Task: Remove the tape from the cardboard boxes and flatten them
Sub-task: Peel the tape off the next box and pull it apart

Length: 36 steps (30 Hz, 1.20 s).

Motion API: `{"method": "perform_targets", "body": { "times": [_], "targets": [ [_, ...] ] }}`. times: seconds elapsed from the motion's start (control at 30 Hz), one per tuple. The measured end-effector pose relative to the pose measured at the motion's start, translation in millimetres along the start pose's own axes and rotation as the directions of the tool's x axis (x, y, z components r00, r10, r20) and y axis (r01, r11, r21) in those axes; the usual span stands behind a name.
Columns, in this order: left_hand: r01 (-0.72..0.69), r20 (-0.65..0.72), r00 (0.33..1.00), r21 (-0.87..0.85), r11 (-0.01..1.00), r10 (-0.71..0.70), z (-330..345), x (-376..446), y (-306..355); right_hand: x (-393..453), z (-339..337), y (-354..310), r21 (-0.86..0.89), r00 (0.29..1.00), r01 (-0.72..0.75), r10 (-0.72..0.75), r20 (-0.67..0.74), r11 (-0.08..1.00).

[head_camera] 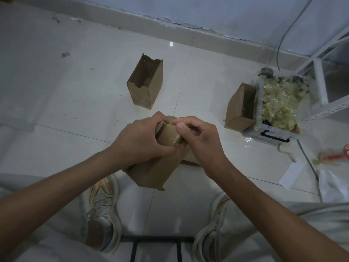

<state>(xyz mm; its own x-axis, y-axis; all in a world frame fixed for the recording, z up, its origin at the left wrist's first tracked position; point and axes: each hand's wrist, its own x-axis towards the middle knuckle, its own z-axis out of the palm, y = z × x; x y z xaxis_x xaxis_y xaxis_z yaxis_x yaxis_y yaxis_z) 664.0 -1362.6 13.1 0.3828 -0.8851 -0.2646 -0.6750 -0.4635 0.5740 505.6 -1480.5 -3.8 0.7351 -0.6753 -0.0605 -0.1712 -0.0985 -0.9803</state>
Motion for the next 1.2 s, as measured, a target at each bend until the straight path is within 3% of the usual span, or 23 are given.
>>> {"method": "perform_targets", "body": {
  "times": [0.2, 0.33, 0.47, 0.67, 0.87, 1.03, 1.2],
  "targets": [
    [0.030, -0.055, 0.998, -0.051, 0.998, -0.033, -0.6, -2.3, -5.0, -0.9, -12.7, -6.3, 0.110, 0.989, -0.051, 0.035, 0.144, 0.993],
    [0.026, -0.116, 0.993, -0.033, 0.999, -0.030, -1.7, -1.0, -4.0, 3.7, -18.8, -6.5, 0.077, 0.992, -0.023, 0.013, 0.123, 0.997],
    [0.038, -0.131, 0.991, -0.017, 0.999, -0.040, 0.9, -3.5, -6.3, 1.1, -17.8, -3.2, -0.072, 0.994, 0.054, -0.047, 0.099, 0.996],
    [0.041, -0.164, 0.986, 0.011, 0.999, -0.039, -3.3, -0.9, -4.7, -2.7, -14.2, 0.1, -0.093, 0.999, 0.042, -0.041, 0.012, 0.995],
    [0.108, -0.177, 0.978, -0.008, 0.994, -0.108, -9.0, 1.2, -6.0, 3.5, -19.2, -8.0, 0.073, 0.999, 0.015, -0.018, 0.042, 0.997],
    [0.086, -0.230, 0.971, 0.071, 0.994, -0.067, -8.2, 2.6, -7.3, 5.5, -14.3, -6.1, 0.063, 1.000, -0.013, 0.013, -0.011, 0.998],
    [-0.003, -0.287, 0.956, 0.192, 0.981, 0.059, -10.0, 0.9, -9.0, 15.4, -19.3, -11.8, 0.003, 0.980, -0.127, 0.125, 0.153, 0.992]
  ]
}}
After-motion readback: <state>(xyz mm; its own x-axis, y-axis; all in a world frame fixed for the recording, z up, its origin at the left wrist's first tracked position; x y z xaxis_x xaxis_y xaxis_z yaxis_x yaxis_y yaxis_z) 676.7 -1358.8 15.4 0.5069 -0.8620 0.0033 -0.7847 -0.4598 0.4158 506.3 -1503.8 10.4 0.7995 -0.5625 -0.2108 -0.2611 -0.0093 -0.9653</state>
